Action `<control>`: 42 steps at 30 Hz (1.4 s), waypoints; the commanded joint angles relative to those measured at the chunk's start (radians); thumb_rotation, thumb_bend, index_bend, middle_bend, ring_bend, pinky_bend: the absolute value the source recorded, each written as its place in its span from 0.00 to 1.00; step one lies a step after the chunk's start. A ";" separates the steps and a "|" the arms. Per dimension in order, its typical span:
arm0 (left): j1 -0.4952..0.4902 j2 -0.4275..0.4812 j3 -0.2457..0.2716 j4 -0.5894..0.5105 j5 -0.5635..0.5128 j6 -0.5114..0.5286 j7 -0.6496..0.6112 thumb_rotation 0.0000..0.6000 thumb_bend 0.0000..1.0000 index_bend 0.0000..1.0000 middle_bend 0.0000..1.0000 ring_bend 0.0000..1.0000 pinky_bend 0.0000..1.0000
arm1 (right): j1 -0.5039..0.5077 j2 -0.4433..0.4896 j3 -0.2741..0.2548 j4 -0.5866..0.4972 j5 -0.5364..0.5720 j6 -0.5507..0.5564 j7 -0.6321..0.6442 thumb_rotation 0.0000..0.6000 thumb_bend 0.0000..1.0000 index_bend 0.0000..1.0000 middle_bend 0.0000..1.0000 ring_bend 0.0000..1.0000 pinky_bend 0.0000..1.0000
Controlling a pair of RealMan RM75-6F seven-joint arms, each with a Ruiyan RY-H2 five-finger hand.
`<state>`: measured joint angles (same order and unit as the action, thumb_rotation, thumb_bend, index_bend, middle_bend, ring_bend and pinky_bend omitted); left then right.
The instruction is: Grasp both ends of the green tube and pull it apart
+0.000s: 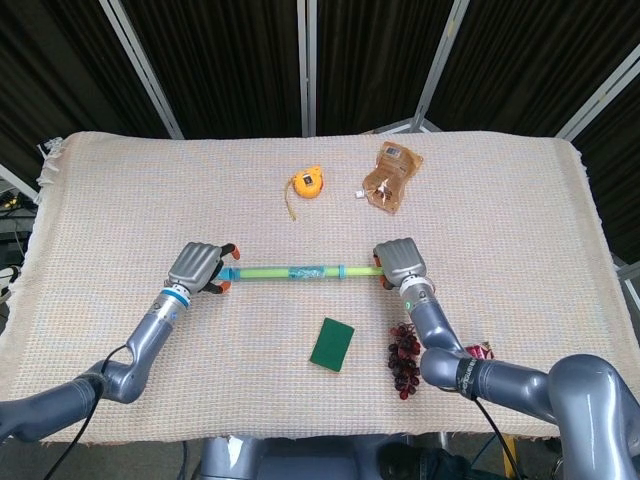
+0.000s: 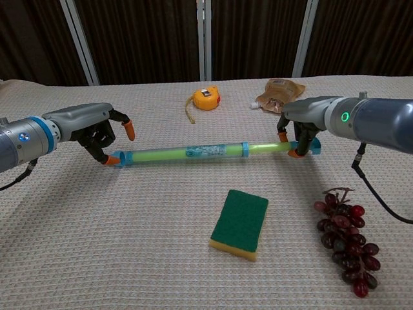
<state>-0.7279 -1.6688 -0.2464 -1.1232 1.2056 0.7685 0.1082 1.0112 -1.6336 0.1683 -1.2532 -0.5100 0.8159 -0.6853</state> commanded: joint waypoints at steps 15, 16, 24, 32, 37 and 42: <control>-0.081 -0.055 -0.006 0.062 -0.112 -0.080 0.024 1.00 0.29 0.44 0.86 0.82 1.00 | 0.010 0.013 -0.007 -0.002 0.014 0.001 -0.003 1.00 0.49 0.69 1.00 1.00 1.00; -0.083 -0.057 -0.005 0.064 -0.114 -0.082 0.022 1.00 0.29 0.44 0.86 0.82 1.00 | 0.011 0.014 -0.007 -0.004 0.015 0.002 -0.003 1.00 0.49 0.69 1.00 1.00 1.00; -0.098 -0.079 0.002 0.085 -0.115 -0.077 0.014 1.00 0.53 0.59 0.86 0.82 1.00 | 0.013 0.029 -0.010 -0.022 0.020 0.013 -0.008 1.00 0.49 0.69 1.00 1.00 1.00; -0.105 -0.067 0.002 0.061 -0.143 -0.061 0.043 1.00 0.60 0.69 0.86 0.82 1.00 | 0.008 0.053 -0.010 -0.052 0.016 0.031 -0.003 1.00 0.49 0.70 1.00 1.00 1.00; -0.100 -0.042 0.004 0.035 -0.151 -0.040 0.061 1.00 0.60 0.74 0.87 0.82 1.00 | -0.002 0.071 -0.012 -0.063 0.001 0.042 0.010 1.00 0.49 0.70 1.00 1.00 1.00; -0.083 -0.001 0.015 0.004 -0.168 -0.027 0.079 1.00 0.60 0.74 0.87 0.82 1.00 | -0.023 0.099 -0.016 -0.071 -0.021 0.053 0.032 1.00 0.50 0.71 1.00 1.00 1.00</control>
<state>-0.8153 -1.6769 -0.2349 -1.1136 1.0421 0.7388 0.1816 0.9921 -1.5381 0.1533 -1.3228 -0.5278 0.8661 -0.6572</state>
